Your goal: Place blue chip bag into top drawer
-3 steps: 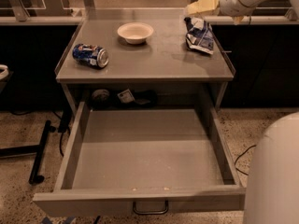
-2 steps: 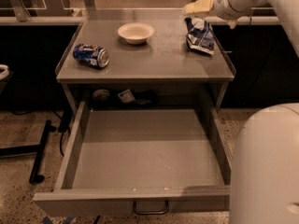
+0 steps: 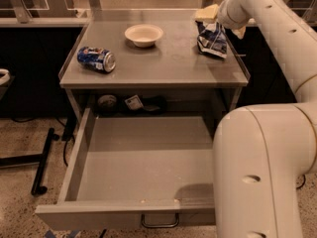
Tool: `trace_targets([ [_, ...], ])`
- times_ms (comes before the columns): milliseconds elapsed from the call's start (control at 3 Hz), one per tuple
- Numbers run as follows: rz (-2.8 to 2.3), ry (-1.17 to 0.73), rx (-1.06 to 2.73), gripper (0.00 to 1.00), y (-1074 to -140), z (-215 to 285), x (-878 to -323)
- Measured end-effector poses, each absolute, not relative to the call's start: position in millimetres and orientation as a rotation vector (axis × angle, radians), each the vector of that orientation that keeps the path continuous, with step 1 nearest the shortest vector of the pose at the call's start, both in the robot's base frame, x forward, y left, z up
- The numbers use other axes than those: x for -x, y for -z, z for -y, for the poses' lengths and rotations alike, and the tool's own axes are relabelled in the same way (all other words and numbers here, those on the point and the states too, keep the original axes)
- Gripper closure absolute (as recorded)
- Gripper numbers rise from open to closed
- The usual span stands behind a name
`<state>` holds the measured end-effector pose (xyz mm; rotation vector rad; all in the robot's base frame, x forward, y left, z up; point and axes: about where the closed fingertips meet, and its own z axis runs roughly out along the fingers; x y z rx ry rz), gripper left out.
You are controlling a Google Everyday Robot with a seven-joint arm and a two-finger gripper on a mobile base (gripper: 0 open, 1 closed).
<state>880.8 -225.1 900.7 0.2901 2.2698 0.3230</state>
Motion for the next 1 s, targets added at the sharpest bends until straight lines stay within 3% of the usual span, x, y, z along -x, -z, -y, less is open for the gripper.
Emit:
trace_targets([
  [333,-2.291,-0.270,-0.336,0.00,-880,226,-894],
  [667,-2.322,-0.238,-0.317,0.16,-861,213,-905],
  [1000,-2.336,-0.222,-0.277,0.40,-853,201,-912],
])
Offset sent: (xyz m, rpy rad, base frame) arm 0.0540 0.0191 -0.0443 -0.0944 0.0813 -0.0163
